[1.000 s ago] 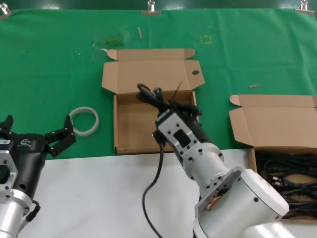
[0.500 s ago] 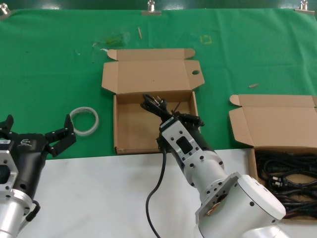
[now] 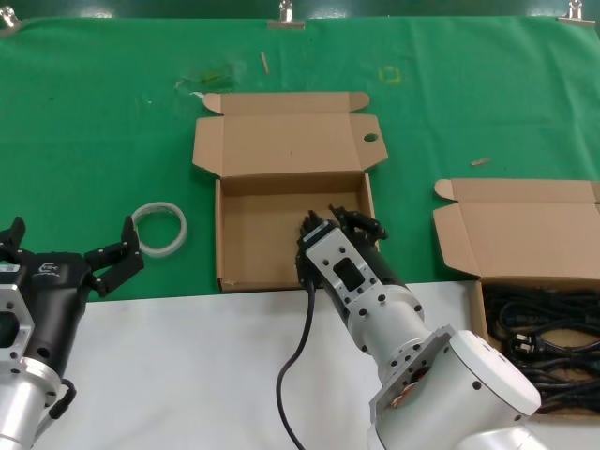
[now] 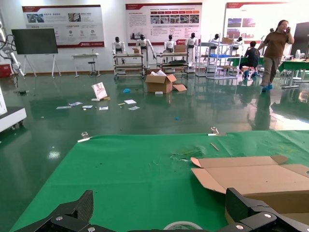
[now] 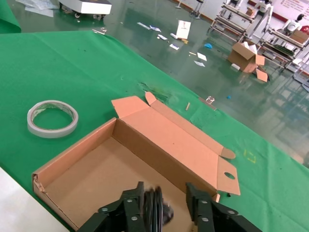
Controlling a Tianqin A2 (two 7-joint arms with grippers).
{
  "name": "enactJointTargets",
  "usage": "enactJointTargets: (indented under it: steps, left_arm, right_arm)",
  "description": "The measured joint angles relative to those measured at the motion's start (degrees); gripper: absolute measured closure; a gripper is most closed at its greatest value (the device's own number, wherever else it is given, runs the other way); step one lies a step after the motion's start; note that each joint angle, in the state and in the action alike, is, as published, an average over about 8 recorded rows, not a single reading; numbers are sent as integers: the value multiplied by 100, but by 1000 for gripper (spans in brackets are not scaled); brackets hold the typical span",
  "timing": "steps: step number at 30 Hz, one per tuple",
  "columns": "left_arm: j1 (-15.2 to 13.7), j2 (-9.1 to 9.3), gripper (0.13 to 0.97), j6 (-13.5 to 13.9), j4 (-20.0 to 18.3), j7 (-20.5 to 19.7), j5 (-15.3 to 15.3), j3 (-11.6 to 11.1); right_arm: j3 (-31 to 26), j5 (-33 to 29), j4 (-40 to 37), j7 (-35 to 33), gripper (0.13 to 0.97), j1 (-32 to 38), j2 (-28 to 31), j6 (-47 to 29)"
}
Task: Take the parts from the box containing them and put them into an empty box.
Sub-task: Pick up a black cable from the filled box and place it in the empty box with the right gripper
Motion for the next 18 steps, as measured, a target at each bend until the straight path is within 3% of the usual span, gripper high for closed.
enactJointTargets:
  steps: [6,18]
  left_arm:
    - [0,0,132,0,0,0,0,0]
    - [0,0,132,0,0,0,0,0]
  right_arm:
    - [0,0,0,0,747,0,0,0]
    - [57,-80,5,110,516,-33,1,-58]
